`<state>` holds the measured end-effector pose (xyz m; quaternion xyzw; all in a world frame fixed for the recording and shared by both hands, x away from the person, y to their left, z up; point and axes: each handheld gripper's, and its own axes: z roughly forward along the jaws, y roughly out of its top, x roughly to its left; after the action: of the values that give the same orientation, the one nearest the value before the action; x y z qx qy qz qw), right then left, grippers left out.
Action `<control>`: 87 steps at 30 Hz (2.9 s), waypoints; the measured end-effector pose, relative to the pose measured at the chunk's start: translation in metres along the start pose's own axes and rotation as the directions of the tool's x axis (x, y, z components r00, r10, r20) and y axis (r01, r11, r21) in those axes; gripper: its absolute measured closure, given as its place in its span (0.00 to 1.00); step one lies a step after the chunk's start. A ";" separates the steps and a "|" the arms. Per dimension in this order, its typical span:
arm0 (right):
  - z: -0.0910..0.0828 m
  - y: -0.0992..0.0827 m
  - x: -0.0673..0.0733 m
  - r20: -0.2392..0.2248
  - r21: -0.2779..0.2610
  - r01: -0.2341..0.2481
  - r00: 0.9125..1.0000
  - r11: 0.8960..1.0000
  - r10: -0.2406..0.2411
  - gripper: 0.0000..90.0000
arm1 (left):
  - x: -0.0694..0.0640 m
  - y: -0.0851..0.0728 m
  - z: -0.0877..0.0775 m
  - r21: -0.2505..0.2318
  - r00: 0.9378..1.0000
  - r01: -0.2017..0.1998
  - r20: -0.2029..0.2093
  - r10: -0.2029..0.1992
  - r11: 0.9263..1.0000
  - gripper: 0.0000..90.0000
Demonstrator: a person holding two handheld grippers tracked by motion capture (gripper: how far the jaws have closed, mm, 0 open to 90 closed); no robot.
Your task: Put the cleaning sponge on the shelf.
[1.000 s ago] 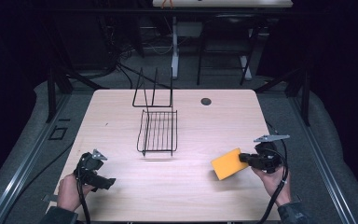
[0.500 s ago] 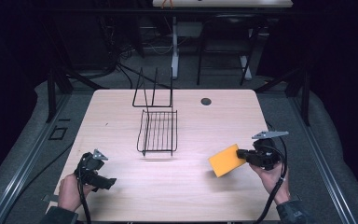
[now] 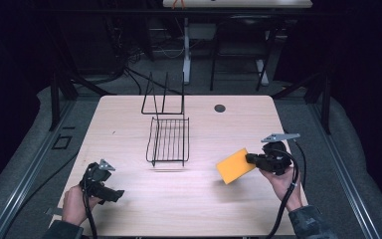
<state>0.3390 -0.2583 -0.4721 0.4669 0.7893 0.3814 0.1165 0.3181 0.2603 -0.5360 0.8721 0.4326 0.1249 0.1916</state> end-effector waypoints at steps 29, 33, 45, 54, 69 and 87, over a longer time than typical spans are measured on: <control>0.032 0.040 0.023 -0.032 -0.028 0.072 0.997 0.997 -0.073 0.97 | 0.000 0.000 -0.001 -0.024 1.000 0.000 0.026 0.001 1.000 0.07; 0.037 0.045 0.027 -0.035 -0.036 0.089 0.995 0.995 -0.090 0.98 | 0.000 0.000 0.000 -0.019 1.000 0.004 0.018 -0.004 1.000 0.07; 0.036 0.053 0.030 -0.040 -0.051 0.088 0.995 0.995 -0.090 0.98 | 0.000 0.001 -0.003 -0.047 0.999 0.009 0.045 -0.006 0.999 0.02; 0.033 0.060 0.035 -0.046 -0.067 0.102 0.993 0.993 -0.105 0.98 | 0.000 0.003 -0.004 -0.087 0.999 0.009 0.053 -0.004 0.996 0.00; 0.031 0.079 0.049 -0.067 -0.114 0.113 0.990 0.987 -0.121 0.98 | -0.002 0.005 -0.002 -0.079 0.999 -0.001 0.047 0.005 0.997 0.00; 0.048 0.110 0.070 -0.100 -0.141 0.140 0.983 0.980 -0.155 0.98 | -0.002 0.006 -0.001 -0.070 0.999 -0.006 0.045 0.009 0.998 0.00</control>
<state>0.3988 -0.1467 -0.4150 0.3765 0.7998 0.4486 0.1317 0.3213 0.2556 -0.5328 0.8691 0.4203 0.1210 0.2312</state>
